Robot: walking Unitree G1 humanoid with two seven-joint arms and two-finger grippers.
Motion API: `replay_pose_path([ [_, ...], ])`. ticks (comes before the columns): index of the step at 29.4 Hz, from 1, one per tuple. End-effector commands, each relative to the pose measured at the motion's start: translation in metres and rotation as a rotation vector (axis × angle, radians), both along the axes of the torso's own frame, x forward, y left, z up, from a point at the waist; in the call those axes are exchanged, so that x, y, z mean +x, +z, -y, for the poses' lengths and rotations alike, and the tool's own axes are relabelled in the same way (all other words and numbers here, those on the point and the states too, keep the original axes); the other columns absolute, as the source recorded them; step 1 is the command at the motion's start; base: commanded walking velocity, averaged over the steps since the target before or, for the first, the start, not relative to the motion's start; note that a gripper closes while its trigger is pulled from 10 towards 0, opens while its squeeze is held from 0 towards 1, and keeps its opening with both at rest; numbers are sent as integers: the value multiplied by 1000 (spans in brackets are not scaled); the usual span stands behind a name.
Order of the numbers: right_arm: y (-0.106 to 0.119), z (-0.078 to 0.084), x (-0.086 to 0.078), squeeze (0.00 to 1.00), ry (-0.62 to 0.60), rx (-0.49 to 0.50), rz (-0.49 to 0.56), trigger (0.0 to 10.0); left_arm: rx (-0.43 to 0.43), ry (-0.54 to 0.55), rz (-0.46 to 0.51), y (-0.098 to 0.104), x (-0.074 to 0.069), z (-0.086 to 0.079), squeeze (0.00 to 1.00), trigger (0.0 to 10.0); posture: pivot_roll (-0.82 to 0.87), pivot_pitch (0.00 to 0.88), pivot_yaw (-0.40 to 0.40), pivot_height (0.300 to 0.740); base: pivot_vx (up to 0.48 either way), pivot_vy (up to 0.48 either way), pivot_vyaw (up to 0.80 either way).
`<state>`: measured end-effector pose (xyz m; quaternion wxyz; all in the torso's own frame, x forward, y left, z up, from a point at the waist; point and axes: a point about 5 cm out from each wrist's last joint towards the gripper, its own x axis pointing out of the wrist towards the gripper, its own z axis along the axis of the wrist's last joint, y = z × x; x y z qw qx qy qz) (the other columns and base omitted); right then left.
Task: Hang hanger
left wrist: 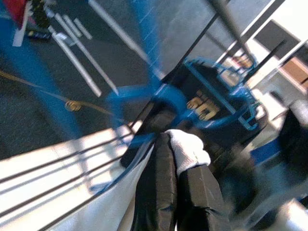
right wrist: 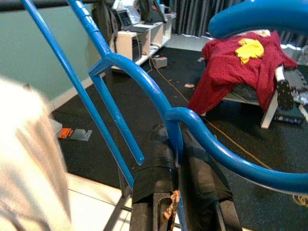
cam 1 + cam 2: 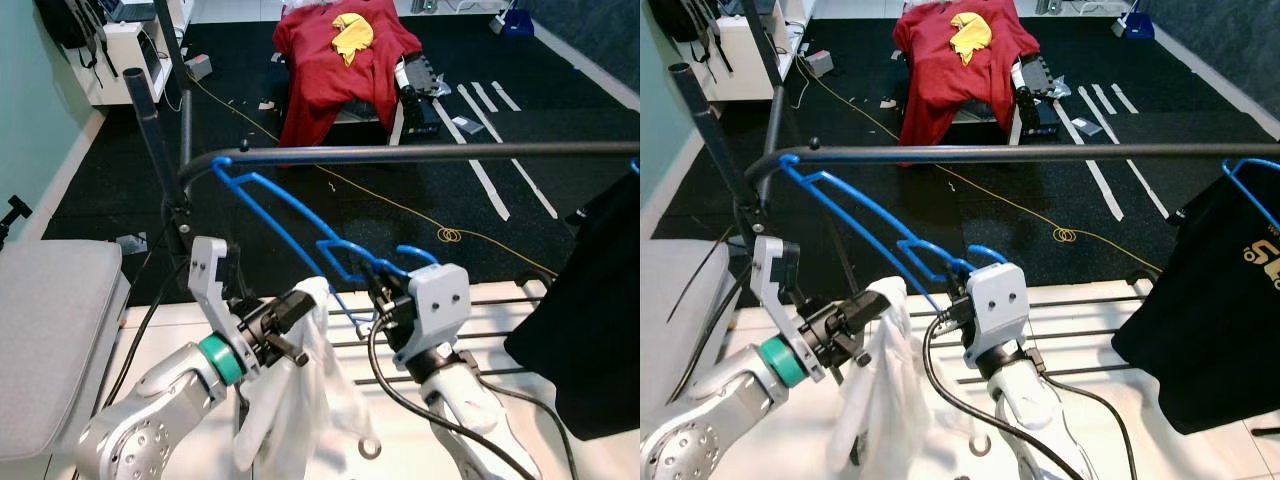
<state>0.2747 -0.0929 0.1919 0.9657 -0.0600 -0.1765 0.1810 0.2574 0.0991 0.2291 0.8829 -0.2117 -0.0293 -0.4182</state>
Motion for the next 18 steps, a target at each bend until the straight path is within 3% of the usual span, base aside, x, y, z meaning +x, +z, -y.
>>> replay_pose_path([
  [1,-3,-3,-1,0,-9,-46,27,10000,-24,-25,4,6,-5,0,0,10000,-251,198,71,740,0,0,0],
  [5,1,0,-1,0,-28,-57,48,10000,-12,-30,-3,4,-7,-1,0,10000,-252,199,71,740,0,0,0],
  [8,8,7,-5,0,-47,32,14,10000,95,7,-37,-14,-8,-5,0,10000,-256,198,67,740,0,0,0],
  [9,8,7,-5,0,-47,32,14,10000,95,7,-37,-14,-8,-5,0,10000,-256,198,67,740,0,0,0],
  [10,2,11,-16,0,-42,61,-27,10000,155,39,-61,-25,-6,-8,0,10000,-256,198,65,740,0,0,0],
  [11,2,11,-16,0,-42,61,-27,10000,155,39,-61,-25,-6,-8,0,10000,-256,198,65,740,0,0,0],
  [13,-27,25,-49,0,-47,47,-140,10000,242,90,-98,-42,-3,-13,0,10000,-261,201,66,740,0,0,0],
  [14,-27,25,-49,0,-47,47,-140,10000,242,90,-98,-42,-3,-13,0,10000,-261,201,66,740,0,0,0],
  [16,-45,36,-75,0,-79,59,-235,10000,278,107,-116,-49,-1,-15,0,10000,-278,206,77,740,0,0,0],
  [18,-45,36,-75,0,-79,59,-235,10000,278,107,-116,-49,-1,-15,0,10000,-278,206,77,740,0,0,0],
])
